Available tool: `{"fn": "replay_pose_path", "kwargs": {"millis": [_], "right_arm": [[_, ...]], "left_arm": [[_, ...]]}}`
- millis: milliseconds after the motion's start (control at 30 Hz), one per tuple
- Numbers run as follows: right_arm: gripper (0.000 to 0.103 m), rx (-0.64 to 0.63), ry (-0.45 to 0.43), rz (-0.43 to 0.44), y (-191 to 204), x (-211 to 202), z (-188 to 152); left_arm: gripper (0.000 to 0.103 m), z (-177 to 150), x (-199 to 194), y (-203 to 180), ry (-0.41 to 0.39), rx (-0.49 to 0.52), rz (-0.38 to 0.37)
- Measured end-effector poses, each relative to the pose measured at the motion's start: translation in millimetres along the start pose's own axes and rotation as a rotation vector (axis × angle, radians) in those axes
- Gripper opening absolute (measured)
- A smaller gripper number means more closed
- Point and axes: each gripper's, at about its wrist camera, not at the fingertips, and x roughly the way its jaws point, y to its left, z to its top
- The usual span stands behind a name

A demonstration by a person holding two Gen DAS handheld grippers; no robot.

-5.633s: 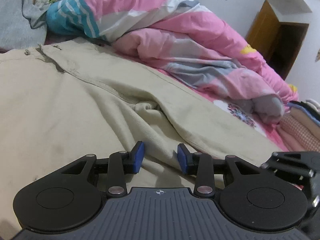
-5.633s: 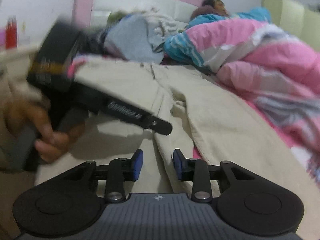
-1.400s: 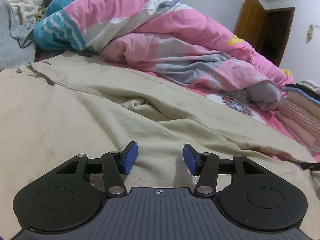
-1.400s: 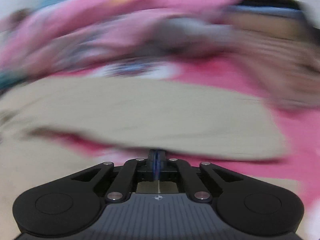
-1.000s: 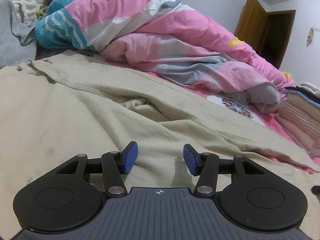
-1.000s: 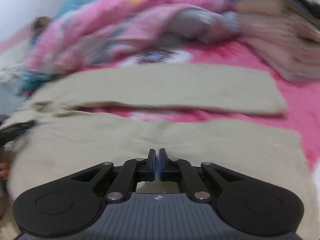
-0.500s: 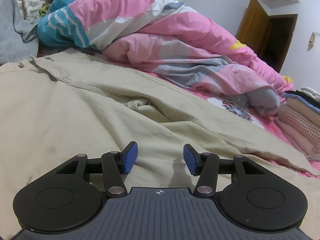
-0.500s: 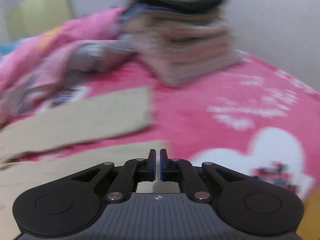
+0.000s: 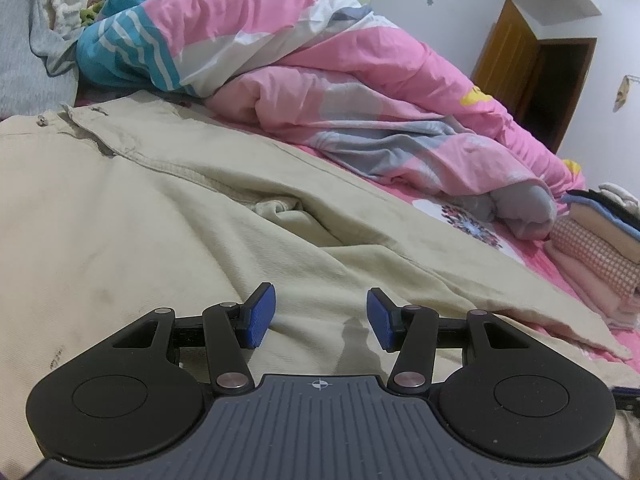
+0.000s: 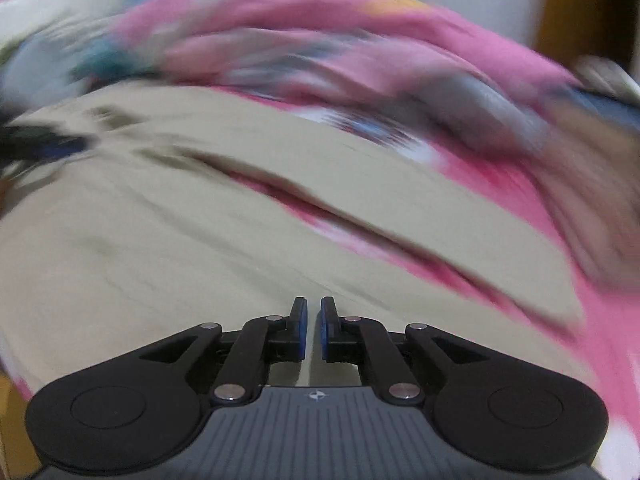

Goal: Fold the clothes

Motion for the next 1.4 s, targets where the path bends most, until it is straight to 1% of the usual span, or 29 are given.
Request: {"fn": "replay_pose_path", "kwargs": {"millis": [100, 167, 200, 267, 333, 400, 467, 533, 600, 633, 700, 733, 800, 833, 867, 900, 967, 1000, 1033, 1067, 1167, 1200, 1300, 1400], "right_arm": [[0.003, 0.168, 0.025, -0.106, -65.1, -31.2, -34.6], [0.003, 0.274, 0.037, -0.204, -100.0, -51.2, -54.2], [0.006, 0.310, 0.037, -0.246, -109.9, -59.8, -60.6], [0.006, 0.339, 0.035, -0.284, -113.5, -73.0, -64.5], [0.007, 0.334, 0.000, -0.258, -104.0, -79.5, -59.0], [0.006, 0.288, -0.046, -0.170, -79.2, -81.5, -45.9], [0.006, 0.207, -0.073, -0.071, -47.7, -78.3, -34.5], [0.006, 0.094, -0.073, 0.020, -8.0, -69.6, -29.9], [0.006, 0.008, -0.054, 0.080, 19.0, -60.3, -30.7], [0.006, -0.030, -0.039, 0.094, 29.2, -57.1, -33.8], [0.008, -0.069, -0.025, 0.059, 29.7, -58.5, -47.6], [0.008, -0.040, -0.020, 0.029, 18.4, -62.2, -53.8], [0.006, 0.057, -0.001, -0.044, -15.0, -71.4, -66.1], [0.006, 0.113, 0.001, -0.059, -32.8, -77.0, -72.2], [0.006, 0.185, 0.010, -0.093, -52.0, -83.8, -79.2], [0.007, 0.235, 0.029, -0.161, -67.0, -90.2, -85.8], [0.010, 0.286, 0.070, -0.308, -87.2, -100.5, -96.9], [0.010, 0.313, 0.080, -0.355, -93.2, -105.8, -100.7], [0.010, 0.337, 0.070, -0.368, -94.7, -111.7, -101.9], [0.010, 0.347, 0.040, -0.368, -93.0, -118.8, -100.2], [0.010, 0.315, -0.074, -0.298, -68.0, -128.3, -80.5], [0.010, 0.293, -0.104, -0.255, -57.8, -127.8, -73.6], [0.010, 0.204, -0.151, -0.075, -16.9, -110.8, -51.2], [0.010, 0.130, -0.147, 0.105, 25.3, -79.7, -32.5]], "left_arm": [[0.051, 0.3, 0.0, -1.1, 0.001, 0.002, 0.004], [0.051, 0.2, 0.2, -1.4, 0.001, 0.006, 0.007], [0.051, 0.1, 0.2, -1.4, 0.001, 0.007, 0.008], [0.051, -0.2, 0.1, -1.2, 0.000, 0.008, 0.008], [0.051, -0.8, -0.2, -0.8, -0.002, 0.008, 0.008], [0.051, -1.2, -0.5, -0.6, -0.004, 0.007, 0.007], [0.051, -1.4, -0.8, -0.3, -0.007, 0.004, 0.005], [0.051, -1.4, -0.6, 0.0, -0.008, 0.002, 0.004], [0.051, -1.5, -1.0, 0.6, -0.009, 0.000, 0.004], [0.051, -1.6, -1.3, 1.0, -0.010, -0.001, 0.003], [0.051, -1.6, -1.6, 1.6, -0.011, -0.006, 0.002], [0.051, -1.4, -1.7, 2.0, -0.012, -0.008, 0.001], [0.051, -1.0, -1.8, 1.9, -0.011, -0.009, 0.002], [0.051, -1.1, -1.8, 1.3, -0.010, -0.007, 0.004], [0.051, -1.2, -1.7, 0.7, -0.009, -0.005, 0.006], [0.051, -1.1, -1.8, 0.2, -0.008, -0.003, 0.008], [0.051, -1.0, -2.1, -0.1, -0.007, 0.000, 0.010], [0.051, -1.1, -2.4, 0.2, -0.007, -0.001, 0.009], [0.051, -1.1, -2.5, 0.8, -0.008, -0.003, 0.008], [0.051, -1.2, -2.7, 1.7, -0.008, -0.006, 0.006], [0.051, -1.4, -2.6, 1.9, -0.010, -0.006, 0.006], [0.051, -1.4, -2.5, 1.7, -0.010, -0.004, 0.007], [0.051, -1.5, -2.3, 2.0, -0.012, -0.004, 0.006], [0.051, -1.5, -2.8, 4.8, -0.015, -0.019, -0.006]]}}
